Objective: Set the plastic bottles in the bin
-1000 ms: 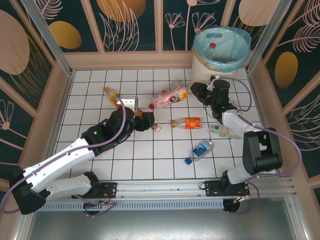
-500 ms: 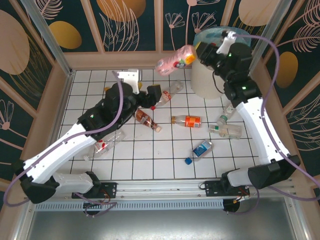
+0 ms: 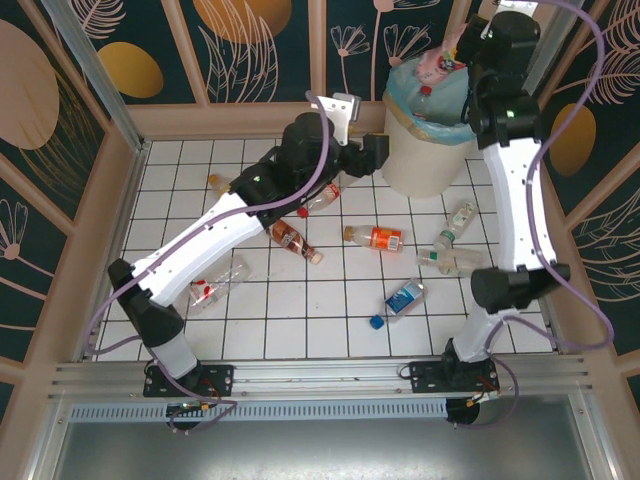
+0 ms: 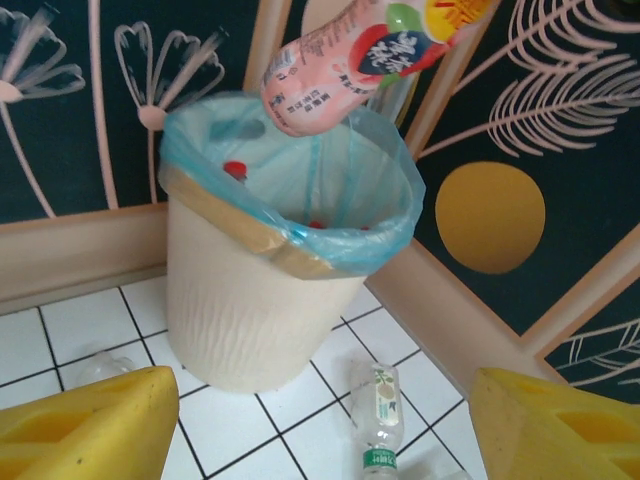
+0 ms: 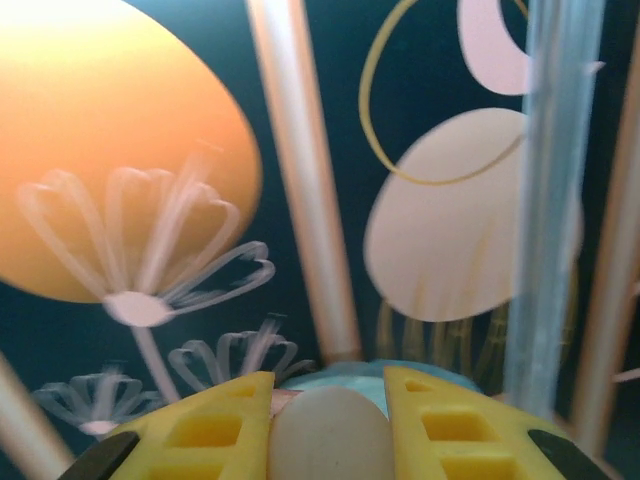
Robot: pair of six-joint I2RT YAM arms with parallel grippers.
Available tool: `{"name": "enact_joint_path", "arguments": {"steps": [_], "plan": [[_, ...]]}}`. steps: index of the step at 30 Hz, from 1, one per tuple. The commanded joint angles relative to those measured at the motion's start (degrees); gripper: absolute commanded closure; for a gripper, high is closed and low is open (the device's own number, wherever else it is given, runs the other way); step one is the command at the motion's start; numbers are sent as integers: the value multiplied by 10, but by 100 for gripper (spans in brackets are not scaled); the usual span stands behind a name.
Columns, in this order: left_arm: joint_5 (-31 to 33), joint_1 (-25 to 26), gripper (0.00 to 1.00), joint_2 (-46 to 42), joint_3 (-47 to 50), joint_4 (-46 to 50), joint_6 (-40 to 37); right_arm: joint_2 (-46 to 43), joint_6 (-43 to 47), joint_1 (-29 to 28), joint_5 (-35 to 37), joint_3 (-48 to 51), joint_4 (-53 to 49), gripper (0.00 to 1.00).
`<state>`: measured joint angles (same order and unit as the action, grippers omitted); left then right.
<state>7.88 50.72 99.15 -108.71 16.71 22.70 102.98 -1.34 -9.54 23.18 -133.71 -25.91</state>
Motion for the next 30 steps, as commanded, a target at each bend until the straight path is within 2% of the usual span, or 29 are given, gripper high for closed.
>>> {"name": "enact_joint_path", "arguments": {"steps": [1,8,15,22,30], "plan": [[-37,0,23,26,-16,-5,-2,58,65,16,67,-52,-60,100],[-55,0,24,61,-7,-11,5,141,90,32,79,-48,-70,100],[-68,0,23,93,-24,-2,0,201,107,33,53,-21,-71,97],[-68,0,23,104,-23,3,-7,238,88,39,-11,-17,-74,79],[-65,0,22,104,-19,3,-9,237,62,37,-27,-51,-80,90]]}}
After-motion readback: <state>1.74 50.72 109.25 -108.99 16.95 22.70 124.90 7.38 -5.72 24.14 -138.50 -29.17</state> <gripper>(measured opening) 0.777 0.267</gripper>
